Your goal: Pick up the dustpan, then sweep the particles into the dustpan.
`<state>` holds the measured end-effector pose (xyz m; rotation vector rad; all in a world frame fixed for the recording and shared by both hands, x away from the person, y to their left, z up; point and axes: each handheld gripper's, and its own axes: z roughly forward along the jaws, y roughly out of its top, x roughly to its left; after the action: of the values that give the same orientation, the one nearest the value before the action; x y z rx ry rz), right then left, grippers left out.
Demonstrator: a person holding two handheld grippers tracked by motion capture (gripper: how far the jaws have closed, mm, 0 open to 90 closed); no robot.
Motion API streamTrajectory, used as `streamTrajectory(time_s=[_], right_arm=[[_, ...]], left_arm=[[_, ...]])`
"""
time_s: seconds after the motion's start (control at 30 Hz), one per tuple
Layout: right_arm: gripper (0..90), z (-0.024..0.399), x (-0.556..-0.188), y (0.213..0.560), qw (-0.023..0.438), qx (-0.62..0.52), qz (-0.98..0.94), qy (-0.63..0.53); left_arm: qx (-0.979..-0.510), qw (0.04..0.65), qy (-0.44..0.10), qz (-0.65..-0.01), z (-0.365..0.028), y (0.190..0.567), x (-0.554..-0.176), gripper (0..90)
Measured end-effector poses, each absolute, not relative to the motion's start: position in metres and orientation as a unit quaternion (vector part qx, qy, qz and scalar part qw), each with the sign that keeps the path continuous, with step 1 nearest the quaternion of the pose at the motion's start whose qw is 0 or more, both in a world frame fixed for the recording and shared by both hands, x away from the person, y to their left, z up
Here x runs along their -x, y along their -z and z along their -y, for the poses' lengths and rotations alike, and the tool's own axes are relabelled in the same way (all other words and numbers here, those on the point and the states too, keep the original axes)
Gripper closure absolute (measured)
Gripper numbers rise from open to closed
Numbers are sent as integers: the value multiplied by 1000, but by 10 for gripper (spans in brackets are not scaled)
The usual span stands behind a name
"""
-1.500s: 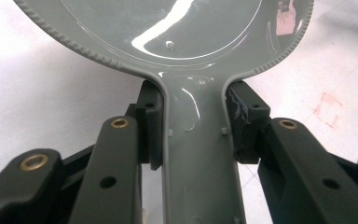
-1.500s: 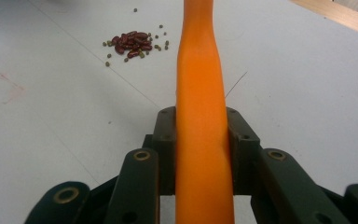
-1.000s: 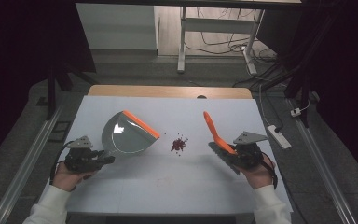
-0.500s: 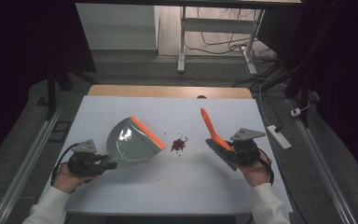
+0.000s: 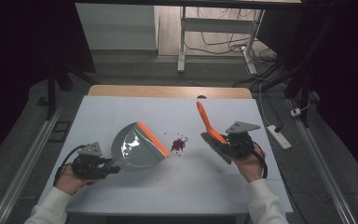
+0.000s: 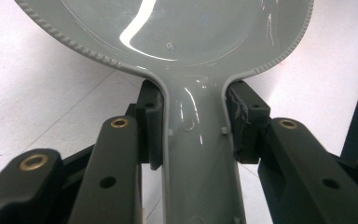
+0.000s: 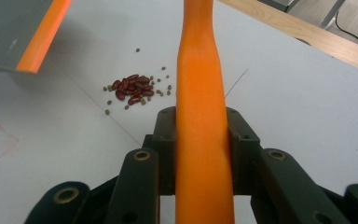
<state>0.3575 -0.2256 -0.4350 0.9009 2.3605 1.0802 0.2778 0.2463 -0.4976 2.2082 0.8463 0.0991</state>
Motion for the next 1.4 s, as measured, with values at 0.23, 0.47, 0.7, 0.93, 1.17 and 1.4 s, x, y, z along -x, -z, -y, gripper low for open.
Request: streamTrajectory(time_s=[0.23,0.47,0.7,0.93,1.17,1.4], right_arm=[[700,214,-369,434,189,-318,-842,-392],[701,196,-383,430,189,-304,-845,-398],[700,177,-395,428,184,-294,-846,-404],[701,167,-402,428,183,-289,-846,-408],[700,162,-406,432,182,-288,-850,-401],[700,156,-409,438,181,-285,-856,-391]], left_arm=[[-873,368,-30,-318,-237,499,-277,614],[-881,359,-24,-307,-230,501,-276,613],[-885,353,-17,-302,-227,502,-275,613],[-886,345,-17,-308,-229,502,-275,613],[-886,336,-14,-318,-232,503,-277,613],[-888,329,-9,-320,-233,505,-280,613]])
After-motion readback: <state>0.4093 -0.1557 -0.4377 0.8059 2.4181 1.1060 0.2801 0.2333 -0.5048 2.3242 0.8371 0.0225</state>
